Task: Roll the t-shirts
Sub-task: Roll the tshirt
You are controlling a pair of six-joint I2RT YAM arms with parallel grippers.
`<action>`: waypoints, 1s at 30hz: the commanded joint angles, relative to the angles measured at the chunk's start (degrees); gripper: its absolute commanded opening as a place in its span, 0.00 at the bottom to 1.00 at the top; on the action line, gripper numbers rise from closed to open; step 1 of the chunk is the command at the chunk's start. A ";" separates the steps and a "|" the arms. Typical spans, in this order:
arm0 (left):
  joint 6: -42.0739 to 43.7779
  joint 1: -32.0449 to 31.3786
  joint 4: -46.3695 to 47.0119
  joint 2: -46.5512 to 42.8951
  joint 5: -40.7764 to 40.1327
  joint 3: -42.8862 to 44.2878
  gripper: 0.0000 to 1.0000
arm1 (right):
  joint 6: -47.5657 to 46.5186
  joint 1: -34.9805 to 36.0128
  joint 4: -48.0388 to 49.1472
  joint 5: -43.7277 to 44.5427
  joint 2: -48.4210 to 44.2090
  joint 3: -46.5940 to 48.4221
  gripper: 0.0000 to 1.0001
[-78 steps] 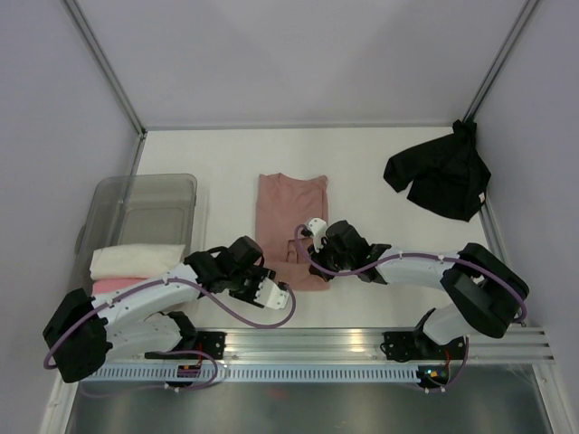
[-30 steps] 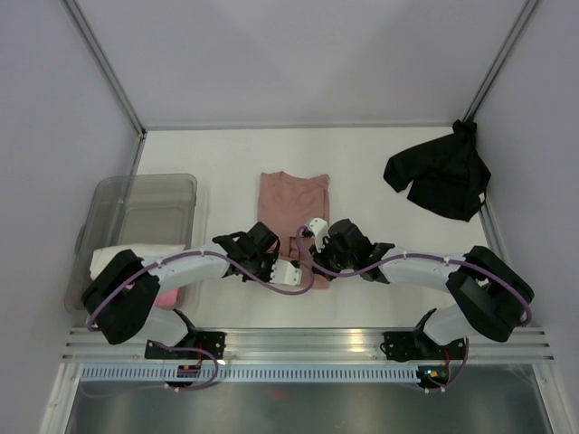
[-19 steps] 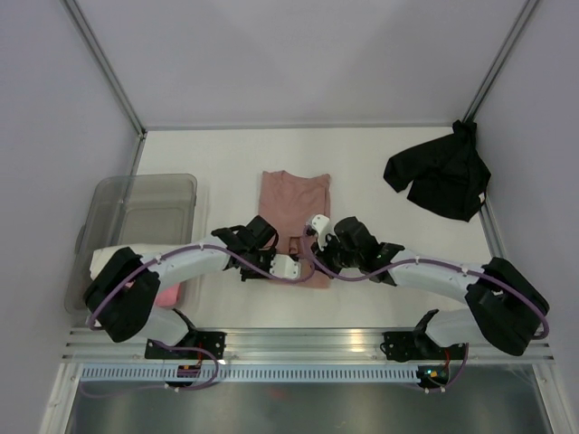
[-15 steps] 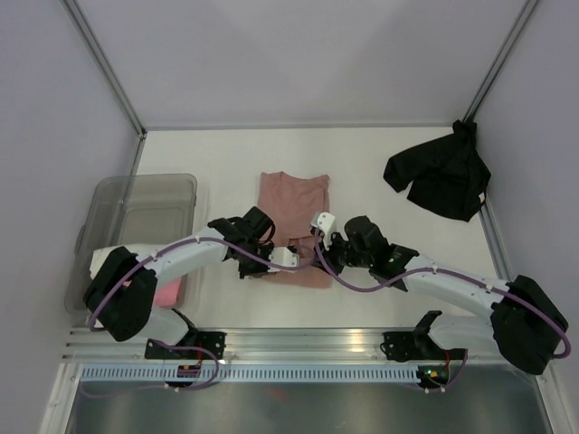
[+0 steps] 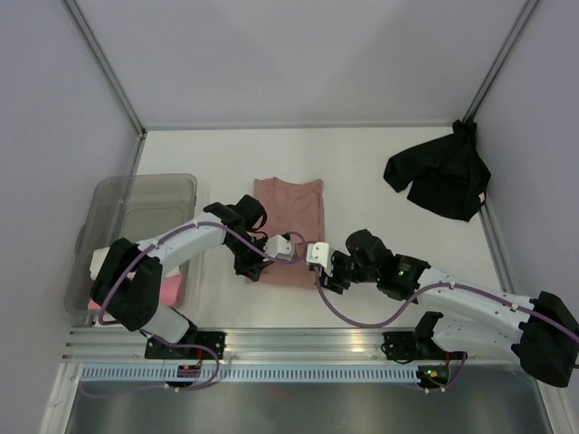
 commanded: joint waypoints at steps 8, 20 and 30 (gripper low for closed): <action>-0.34 1.65 -2.44 0.73 4.79 2.58 0.02 | -5.76 4.68 1.16 7.34 -5.21 -4.62 0.62; -0.60 2.00 -2.61 1.08 4.97 3.11 0.02 | -5.32 10.13 5.99 18.57 12.71 -1.73 0.66; 1.15 2.35 -4.72 1.17 6.29 3.29 0.02 | -2.68 9.87 2.74 19.99 19.75 3.37 0.09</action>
